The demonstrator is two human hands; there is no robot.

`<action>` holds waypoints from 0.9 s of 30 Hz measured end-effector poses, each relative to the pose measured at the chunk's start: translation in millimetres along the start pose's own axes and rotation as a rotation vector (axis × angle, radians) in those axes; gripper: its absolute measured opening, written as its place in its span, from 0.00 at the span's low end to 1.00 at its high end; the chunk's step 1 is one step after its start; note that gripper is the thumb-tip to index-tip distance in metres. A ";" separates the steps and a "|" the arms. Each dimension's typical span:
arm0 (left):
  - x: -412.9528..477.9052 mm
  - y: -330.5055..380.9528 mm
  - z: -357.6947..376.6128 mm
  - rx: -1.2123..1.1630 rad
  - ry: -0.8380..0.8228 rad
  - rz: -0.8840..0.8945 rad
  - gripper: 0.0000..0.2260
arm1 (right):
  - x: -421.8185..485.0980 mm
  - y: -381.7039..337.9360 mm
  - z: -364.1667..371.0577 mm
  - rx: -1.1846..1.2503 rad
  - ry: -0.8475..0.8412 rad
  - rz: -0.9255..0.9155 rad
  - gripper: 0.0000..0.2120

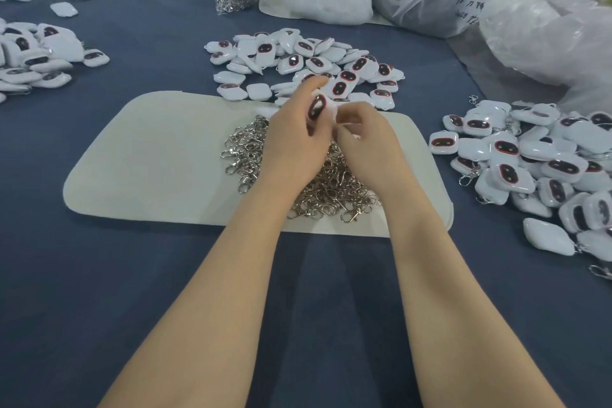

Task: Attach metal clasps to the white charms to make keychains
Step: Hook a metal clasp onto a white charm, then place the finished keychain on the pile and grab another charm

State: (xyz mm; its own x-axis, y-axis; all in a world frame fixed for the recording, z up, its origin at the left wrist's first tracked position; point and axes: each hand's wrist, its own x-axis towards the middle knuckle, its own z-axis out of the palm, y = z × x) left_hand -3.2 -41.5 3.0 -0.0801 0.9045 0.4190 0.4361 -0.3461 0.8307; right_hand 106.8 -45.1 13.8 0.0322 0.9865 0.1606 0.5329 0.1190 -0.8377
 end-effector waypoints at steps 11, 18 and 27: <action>2.3 2.6 1.0 -0.253 0.087 -0.267 0.14 | 1.3 5.5 -8.9 0.360 0.091 0.213 0.11; 6.2 -2.4 -0.7 -0.294 0.279 -0.310 0.05 | 13.0 16.6 -26.1 1.374 0.629 0.258 0.24; 9.8 -4.2 -4.5 -0.402 0.333 -0.445 0.07 | 8.3 24.2 20.3 -0.348 -0.009 -0.162 0.21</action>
State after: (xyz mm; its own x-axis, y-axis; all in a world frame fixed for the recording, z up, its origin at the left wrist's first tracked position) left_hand -9.9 -32.3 5.3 -0.4739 0.8795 0.0428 -0.0633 -0.0825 0.9946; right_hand 102.8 -31.7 -15.7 -0.0825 0.9591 0.2708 0.7856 0.2298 -0.5745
